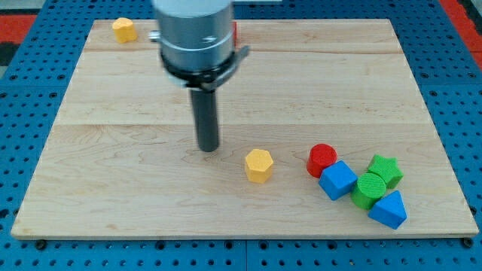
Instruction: Push the red star into the yellow hexagon
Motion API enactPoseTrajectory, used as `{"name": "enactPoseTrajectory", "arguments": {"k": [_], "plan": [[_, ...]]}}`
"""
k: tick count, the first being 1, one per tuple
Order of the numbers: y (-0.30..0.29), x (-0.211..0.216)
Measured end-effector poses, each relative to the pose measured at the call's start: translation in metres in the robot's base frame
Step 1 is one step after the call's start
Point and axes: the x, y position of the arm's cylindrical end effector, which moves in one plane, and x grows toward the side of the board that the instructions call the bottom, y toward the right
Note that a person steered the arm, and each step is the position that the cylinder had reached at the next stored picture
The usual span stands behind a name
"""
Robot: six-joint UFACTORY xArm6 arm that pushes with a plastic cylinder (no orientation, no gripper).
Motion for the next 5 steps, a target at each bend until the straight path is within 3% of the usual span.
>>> {"name": "enactPoseTrajectory", "arguments": {"k": [1,2,3,4,5], "plan": [[0.064,0.045],[0.154,0.043],[0.116,0.045],[0.084,-0.025],[0.137,-0.111]]}}
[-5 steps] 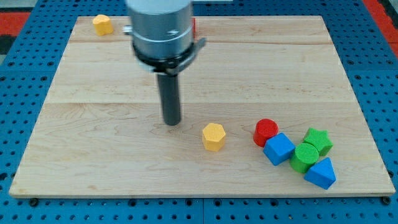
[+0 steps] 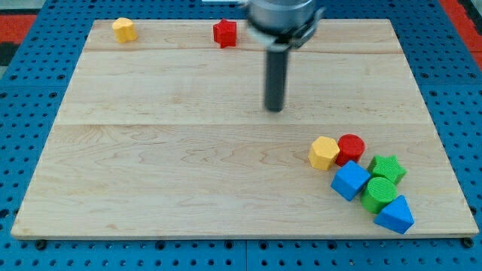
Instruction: Push the red star into the yellow hexagon
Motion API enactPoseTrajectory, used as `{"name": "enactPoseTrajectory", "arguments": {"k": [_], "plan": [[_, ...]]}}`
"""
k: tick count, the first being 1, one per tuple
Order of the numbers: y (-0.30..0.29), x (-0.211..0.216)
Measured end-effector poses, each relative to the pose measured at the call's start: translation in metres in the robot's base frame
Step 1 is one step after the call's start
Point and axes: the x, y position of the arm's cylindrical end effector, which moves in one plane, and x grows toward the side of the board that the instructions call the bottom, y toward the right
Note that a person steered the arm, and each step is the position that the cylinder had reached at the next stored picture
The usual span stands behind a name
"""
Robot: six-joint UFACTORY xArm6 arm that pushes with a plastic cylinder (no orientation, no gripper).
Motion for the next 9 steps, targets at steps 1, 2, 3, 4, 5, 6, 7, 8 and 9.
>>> {"name": "enactPoseTrajectory", "arguments": {"k": [1,2,3,4,5,6,7,8,9], "plan": [[0.050,-0.097],[0.047,-0.169],[0.017,-0.190],[-0.076,-0.189],[-0.159,-0.190],[-0.171,-0.170],[-0.128,-0.152],[-0.089,-0.118],[-0.063,-0.116]]}}
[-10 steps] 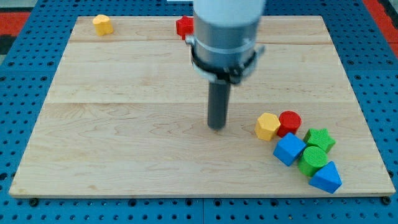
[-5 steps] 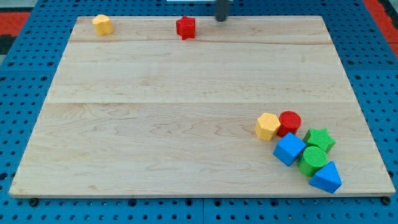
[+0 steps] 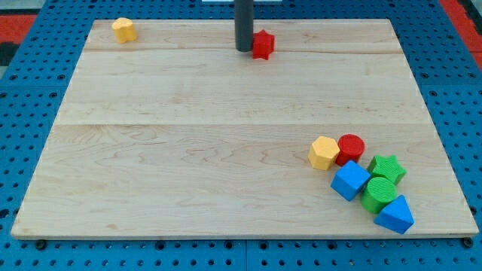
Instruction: Push the red star into the yellow hexagon
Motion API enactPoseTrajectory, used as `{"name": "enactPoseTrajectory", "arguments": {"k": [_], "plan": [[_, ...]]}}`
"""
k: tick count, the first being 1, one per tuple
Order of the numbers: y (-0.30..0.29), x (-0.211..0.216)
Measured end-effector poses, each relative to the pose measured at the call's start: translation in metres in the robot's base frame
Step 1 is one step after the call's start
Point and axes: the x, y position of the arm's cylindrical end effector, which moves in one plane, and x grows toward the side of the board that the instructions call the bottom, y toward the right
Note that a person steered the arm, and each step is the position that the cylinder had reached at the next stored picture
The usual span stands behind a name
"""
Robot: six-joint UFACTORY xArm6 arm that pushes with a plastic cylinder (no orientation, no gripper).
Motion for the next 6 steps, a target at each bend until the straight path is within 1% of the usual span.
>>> {"name": "enactPoseTrajectory", "arguments": {"k": [2,3,5,6], "plan": [[0.005,-0.043],[0.033,-0.033],[0.067,0.045],[0.068,0.086]]}}
